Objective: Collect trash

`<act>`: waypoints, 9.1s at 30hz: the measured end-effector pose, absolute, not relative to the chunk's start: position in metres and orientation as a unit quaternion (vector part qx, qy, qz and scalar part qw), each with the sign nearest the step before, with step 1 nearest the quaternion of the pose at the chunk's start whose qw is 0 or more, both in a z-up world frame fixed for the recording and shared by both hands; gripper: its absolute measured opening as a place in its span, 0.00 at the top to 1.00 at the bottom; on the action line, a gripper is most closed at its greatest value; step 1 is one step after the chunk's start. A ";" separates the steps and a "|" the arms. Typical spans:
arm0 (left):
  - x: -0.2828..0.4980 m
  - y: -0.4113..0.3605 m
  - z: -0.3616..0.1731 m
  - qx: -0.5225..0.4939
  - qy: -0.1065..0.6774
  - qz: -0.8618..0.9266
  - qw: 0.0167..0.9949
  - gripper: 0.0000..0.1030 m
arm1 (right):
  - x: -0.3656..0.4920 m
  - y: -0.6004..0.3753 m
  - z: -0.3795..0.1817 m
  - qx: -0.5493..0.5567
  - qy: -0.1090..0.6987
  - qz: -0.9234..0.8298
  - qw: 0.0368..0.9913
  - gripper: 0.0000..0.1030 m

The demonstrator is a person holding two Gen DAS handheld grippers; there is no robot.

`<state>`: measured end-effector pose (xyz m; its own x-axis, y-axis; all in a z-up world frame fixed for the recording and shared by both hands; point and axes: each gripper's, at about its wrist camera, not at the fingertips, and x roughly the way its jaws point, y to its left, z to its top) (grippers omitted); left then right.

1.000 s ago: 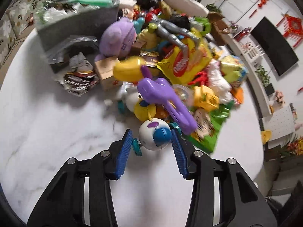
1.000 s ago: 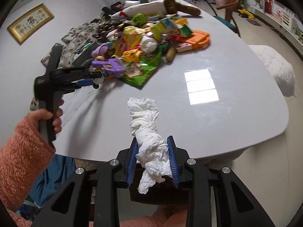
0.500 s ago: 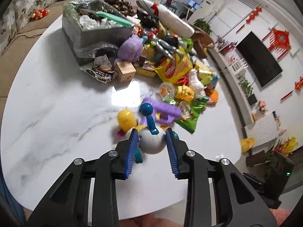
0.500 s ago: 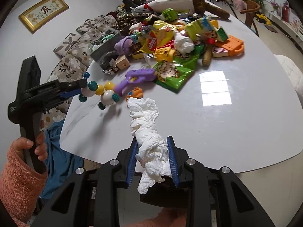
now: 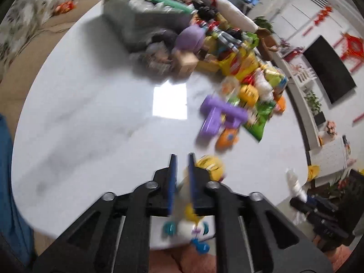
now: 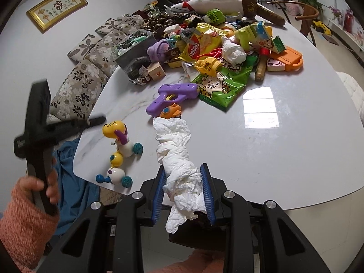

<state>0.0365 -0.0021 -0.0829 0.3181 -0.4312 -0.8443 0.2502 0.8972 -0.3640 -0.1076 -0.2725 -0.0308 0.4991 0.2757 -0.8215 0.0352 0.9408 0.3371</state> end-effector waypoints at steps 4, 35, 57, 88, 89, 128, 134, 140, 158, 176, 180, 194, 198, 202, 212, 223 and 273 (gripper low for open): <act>-0.006 -0.013 -0.082 -0.031 0.528 -0.200 0.825 0.25 | -0.109 -0.271 -0.037 0.151 0.507 0.072 0.846 0.69; -0.090 -0.019 -0.081 -0.013 0.590 -0.339 0.733 0.59 | -0.174 -0.263 -0.071 0.091 0.587 0.107 0.798 0.70; -0.131 -0.066 -0.419 0.128 0.760 -0.195 0.606 0.23 | -0.195 -0.299 -0.345 0.047 0.730 -0.056 0.679 0.15; -0.016 -0.081 -0.092 0.071 0.541 -0.187 0.817 0.10 | -0.145 -0.313 -0.017 0.125 0.480 0.014 0.868 0.06; 0.003 -0.097 -0.097 0.083 0.541 -0.188 0.816 0.10 | -0.144 -0.313 -0.014 0.126 0.478 0.012 0.869 0.06; -0.009 0.074 -0.081 -0.124 0.554 -0.140 0.811 0.25 | 0.047 -0.193 -0.100 -0.029 0.532 0.069 0.843 0.40; -0.021 0.086 -0.081 -0.123 0.554 -0.136 0.812 0.25 | 0.033 -0.197 -0.098 -0.030 0.520 0.065 0.851 0.57; -0.027 0.058 -0.075 -0.095 0.553 -0.170 0.810 0.25 | -0.005 -0.221 -0.075 0.032 0.512 0.075 0.855 0.57; -0.143 -0.040 -0.198 0.047 0.655 -0.264 0.706 0.25 | -0.196 -0.276 -0.161 0.072 0.630 0.012 0.773 0.56; -0.150 -0.064 -0.462 0.066 0.809 -0.160 0.562 0.18 | -0.197 -0.308 -0.376 0.051 0.735 -0.079 0.671 0.14; -0.152 -0.064 -0.454 0.073 0.811 -0.156 0.559 0.18 | -0.200 -0.316 -0.369 0.061 0.737 -0.086 0.667 0.13; -0.154 -0.045 -0.218 0.094 0.714 -0.211 0.661 0.18 | -0.194 -0.305 -0.152 0.067 0.655 0.028 0.752 0.10; -0.126 -0.035 -0.114 0.056 0.617 -0.200 0.759 0.18 | -0.172 -0.302 -0.059 0.053 0.556 0.025 0.829 0.05; -0.088 -0.035 -0.025 0.045 0.511 -0.134 0.848 0.18 | -0.139 -0.305 0.018 0.064 0.461 -0.007 0.885 0.05; -0.030 -0.036 0.112 -0.012 0.371 -0.083 0.925 0.14 | -0.098 -0.289 0.155 0.039 0.304 -0.029 0.951 0.05; -0.035 -0.034 0.170 -0.010 0.317 -0.076 0.945 0.11 | -0.107 -0.272 0.205 0.038 0.265 -0.039 0.963 0.05; -0.042 -0.039 0.157 0.004 0.345 -0.081 0.935 0.11 | -0.109 -0.277 0.189 0.044 0.290 -0.028 0.956 0.05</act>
